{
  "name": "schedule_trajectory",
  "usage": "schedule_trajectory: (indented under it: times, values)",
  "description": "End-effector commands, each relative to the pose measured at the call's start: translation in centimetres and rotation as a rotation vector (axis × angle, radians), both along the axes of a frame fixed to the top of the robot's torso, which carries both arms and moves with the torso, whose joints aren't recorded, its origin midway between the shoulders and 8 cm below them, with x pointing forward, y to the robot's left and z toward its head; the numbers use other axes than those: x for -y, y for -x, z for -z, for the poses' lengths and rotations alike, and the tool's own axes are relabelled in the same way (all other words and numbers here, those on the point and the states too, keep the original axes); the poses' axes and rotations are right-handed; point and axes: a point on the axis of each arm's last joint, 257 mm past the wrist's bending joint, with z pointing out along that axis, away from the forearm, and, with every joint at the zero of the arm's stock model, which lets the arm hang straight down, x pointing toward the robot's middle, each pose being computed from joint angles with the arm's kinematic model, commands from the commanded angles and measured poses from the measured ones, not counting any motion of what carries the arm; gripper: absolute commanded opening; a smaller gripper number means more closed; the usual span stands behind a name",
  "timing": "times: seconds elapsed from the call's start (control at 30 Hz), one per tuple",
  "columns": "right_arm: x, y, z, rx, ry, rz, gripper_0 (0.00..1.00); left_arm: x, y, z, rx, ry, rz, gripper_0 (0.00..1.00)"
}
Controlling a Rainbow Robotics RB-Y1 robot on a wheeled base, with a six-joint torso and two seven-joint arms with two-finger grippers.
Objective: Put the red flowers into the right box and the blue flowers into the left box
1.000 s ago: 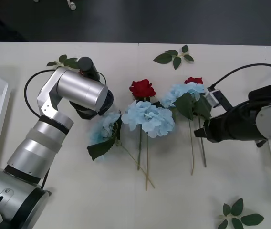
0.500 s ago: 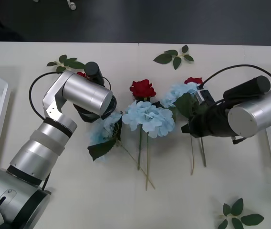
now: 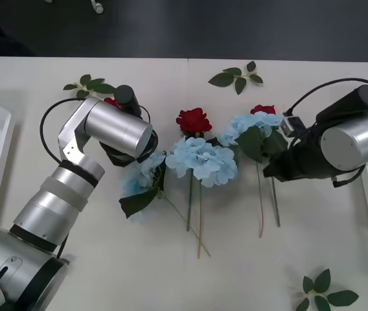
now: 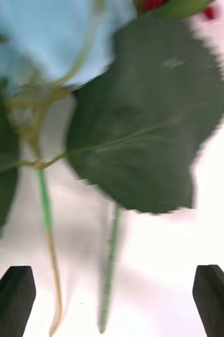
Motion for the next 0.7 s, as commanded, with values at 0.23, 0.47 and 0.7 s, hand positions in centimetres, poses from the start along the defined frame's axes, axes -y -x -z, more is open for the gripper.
schedule_trajectory:
  times: [0.23,0.47,0.7]
  values:
    - [1.5,-1.2,-0.3,0.027,0.023,0.099,0.88,-0.6,-2.5,-3.9,0.095,-0.029,0.039,0.0]
    - [-0.2,-1.9,2.2,0.039,0.008,0.093,0.88,-2.1,-3.5,-7.6,0.159,0.013,0.055,0.0]
    - [-2.0,-2.5,3.8,0.059,-0.011,0.084,0.88,-3.8,-3.8,-12.1,0.252,0.031,0.111,0.0]
